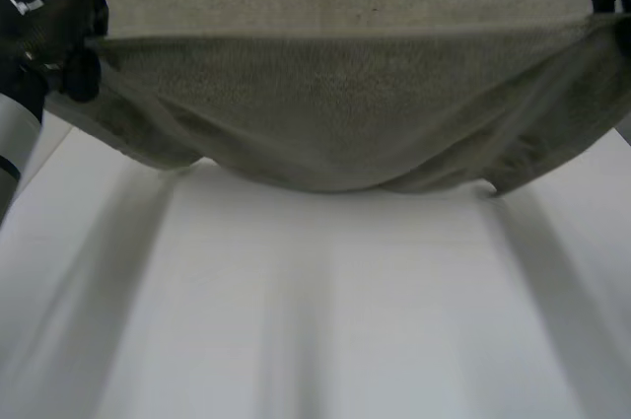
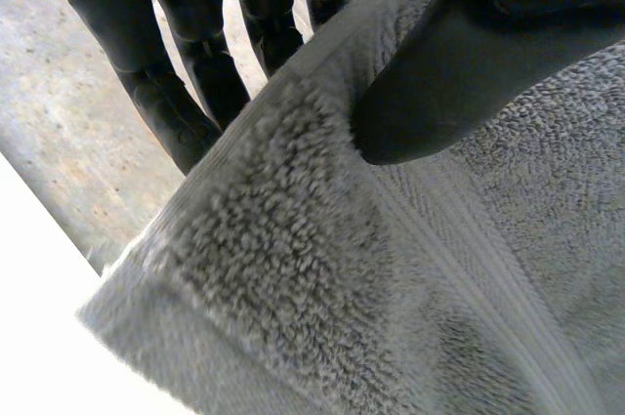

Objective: Fold the towel.

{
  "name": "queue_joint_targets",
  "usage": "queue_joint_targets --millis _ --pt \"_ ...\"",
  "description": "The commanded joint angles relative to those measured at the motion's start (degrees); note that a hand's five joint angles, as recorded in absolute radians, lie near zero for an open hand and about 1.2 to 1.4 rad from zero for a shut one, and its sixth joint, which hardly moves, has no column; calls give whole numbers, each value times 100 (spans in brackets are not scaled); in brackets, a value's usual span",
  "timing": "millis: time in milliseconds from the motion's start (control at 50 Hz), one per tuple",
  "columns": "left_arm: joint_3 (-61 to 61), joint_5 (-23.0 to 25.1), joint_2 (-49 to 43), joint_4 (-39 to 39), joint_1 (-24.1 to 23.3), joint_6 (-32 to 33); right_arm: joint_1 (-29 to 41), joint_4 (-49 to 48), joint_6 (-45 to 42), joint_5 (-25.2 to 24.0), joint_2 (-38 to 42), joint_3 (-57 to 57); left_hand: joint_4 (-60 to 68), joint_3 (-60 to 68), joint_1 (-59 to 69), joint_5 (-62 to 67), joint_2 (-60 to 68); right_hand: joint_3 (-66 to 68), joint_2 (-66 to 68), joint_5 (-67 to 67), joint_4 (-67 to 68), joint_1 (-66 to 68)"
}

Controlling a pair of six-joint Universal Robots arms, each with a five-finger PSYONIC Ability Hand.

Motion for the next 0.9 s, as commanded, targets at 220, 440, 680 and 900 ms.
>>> queue_joint_targets --millis 220,440,680,900 --pt "1580 21 -2509 -1097 -94 236 841 1075 -1524 751 2676 -1649 -709 -851 -375 -1521 -711 278 422 283 280 275" --pt "3590 -23 -2878 -311 -357 519 1412 -2513 -1463 1585 3389 -2836 -709 -851 -375 -1521 -711 278 422 283 280 275" --pt "2347 -76 -1902 987 -384 -933 1500 -3076 -1059 1630 2641 -1748 -709 -851 -375 -1521 -711 278 422 283 280 275" --pt "123 -40 -1911 792 -375 -871 1588 -1554 -1102 1525 2703 17 -709 -851 -375 -1521 -711 278 422 283 280 275"
